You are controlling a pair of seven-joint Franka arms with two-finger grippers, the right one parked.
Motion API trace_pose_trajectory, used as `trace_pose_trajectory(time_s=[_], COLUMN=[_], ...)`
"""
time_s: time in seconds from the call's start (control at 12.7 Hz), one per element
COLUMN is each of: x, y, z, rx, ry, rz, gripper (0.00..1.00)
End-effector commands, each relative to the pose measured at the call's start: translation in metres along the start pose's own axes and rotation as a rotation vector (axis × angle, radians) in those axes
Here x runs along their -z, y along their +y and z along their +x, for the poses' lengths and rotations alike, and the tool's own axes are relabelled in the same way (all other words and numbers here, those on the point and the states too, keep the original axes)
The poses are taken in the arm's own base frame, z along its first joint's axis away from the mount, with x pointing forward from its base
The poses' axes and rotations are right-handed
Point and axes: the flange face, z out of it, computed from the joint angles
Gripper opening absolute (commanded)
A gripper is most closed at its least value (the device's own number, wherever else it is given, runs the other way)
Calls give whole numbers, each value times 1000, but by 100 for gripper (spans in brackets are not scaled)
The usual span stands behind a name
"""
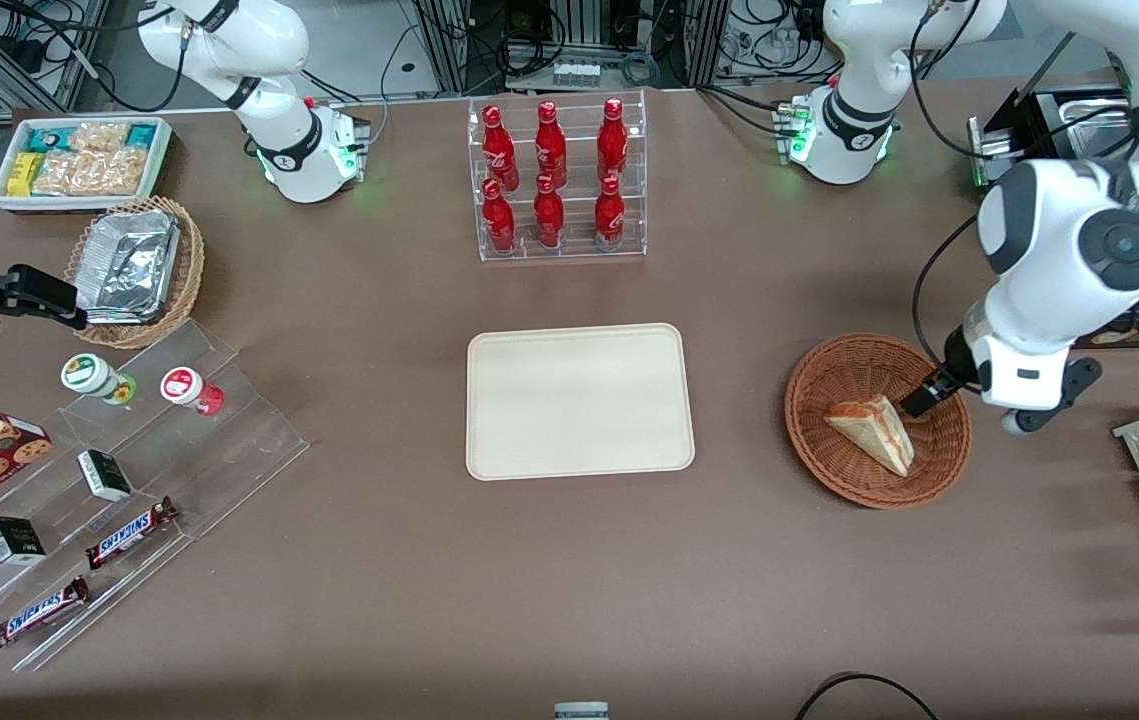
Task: Place sandwich from basket to tray
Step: 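Lower the left gripper and close it on the wrapped sandwich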
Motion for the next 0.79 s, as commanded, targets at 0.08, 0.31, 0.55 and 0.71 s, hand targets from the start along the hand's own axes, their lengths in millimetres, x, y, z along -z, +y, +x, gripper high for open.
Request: trace_pose_trajectory(time_s=[0.08,0.31,0.55,0.71], x=[-31,-58,-76,-89], y=[4,25,23,15], z=[1,-14,-18,-24], rx=[15,37,44,45], ry=[15,37,46,57], rz=[3,57,55,33], gripper=[100,100,100,100])
